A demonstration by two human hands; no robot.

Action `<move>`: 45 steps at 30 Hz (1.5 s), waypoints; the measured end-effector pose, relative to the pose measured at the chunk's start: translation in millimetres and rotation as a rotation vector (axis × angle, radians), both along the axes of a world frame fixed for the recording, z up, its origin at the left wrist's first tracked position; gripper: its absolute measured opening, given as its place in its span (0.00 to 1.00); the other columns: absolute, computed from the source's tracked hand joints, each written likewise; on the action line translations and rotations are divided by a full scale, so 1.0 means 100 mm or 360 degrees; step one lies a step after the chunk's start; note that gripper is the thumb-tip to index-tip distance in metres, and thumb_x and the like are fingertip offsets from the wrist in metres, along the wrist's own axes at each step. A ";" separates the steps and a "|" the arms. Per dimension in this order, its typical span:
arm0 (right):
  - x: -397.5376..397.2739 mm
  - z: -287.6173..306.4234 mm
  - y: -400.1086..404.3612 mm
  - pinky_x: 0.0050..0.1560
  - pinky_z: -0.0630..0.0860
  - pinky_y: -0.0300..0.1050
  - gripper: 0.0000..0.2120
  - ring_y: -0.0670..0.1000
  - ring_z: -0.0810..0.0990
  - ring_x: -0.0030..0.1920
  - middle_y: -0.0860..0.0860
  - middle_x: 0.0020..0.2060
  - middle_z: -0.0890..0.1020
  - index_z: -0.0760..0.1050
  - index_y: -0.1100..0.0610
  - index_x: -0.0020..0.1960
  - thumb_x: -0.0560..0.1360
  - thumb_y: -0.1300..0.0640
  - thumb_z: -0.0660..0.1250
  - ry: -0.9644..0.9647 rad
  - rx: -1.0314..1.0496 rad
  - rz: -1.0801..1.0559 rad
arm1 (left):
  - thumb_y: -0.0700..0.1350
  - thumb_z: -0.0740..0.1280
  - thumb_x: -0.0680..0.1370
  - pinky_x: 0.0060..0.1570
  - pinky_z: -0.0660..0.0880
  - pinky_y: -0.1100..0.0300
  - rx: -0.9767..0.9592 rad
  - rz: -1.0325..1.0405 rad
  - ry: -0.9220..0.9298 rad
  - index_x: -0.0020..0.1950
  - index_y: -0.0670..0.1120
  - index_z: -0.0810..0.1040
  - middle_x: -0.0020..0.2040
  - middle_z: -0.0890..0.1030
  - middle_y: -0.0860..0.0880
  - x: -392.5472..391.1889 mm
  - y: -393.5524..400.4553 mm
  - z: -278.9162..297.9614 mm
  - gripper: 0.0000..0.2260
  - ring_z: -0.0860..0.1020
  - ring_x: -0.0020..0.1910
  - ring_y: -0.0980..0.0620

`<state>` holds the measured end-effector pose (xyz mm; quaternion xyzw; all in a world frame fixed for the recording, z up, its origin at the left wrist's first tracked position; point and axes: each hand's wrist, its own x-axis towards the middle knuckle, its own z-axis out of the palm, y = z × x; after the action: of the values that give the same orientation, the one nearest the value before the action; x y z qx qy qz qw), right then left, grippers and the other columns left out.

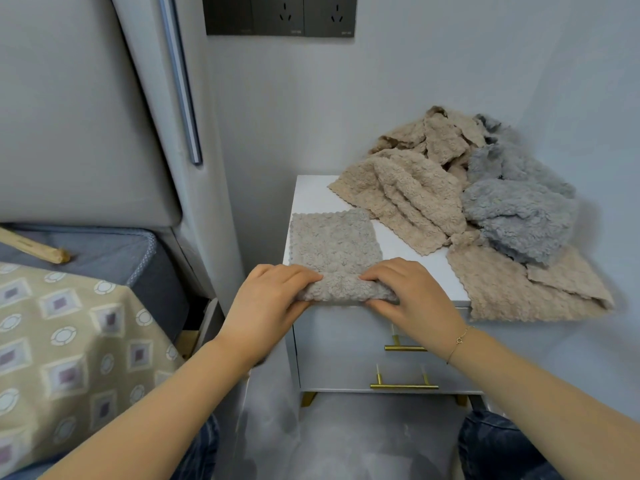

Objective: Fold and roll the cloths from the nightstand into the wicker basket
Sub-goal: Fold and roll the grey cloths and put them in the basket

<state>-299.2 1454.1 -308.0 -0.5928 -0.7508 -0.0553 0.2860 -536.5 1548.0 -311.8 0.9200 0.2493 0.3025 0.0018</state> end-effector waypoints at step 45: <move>0.01 0.27 0.34 0.43 0.75 0.53 0.22 0.59 0.78 0.40 0.56 0.40 0.82 0.81 0.48 0.49 0.63 0.34 0.73 0.1176 -0.0515 -0.0178 | 0.56 0.73 0.73 0.43 0.72 0.65 -0.1341 0.0256 -0.0497 0.46 0.53 0.82 0.42 0.81 0.53 0.12 0.16 0.33 0.08 0.76 0.39 0.57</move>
<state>-298.6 1487.6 -281.0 -0.6501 -0.5631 0.2647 0.4361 -524.1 1564.2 -278.7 0.7600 0.4181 0.3091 0.3899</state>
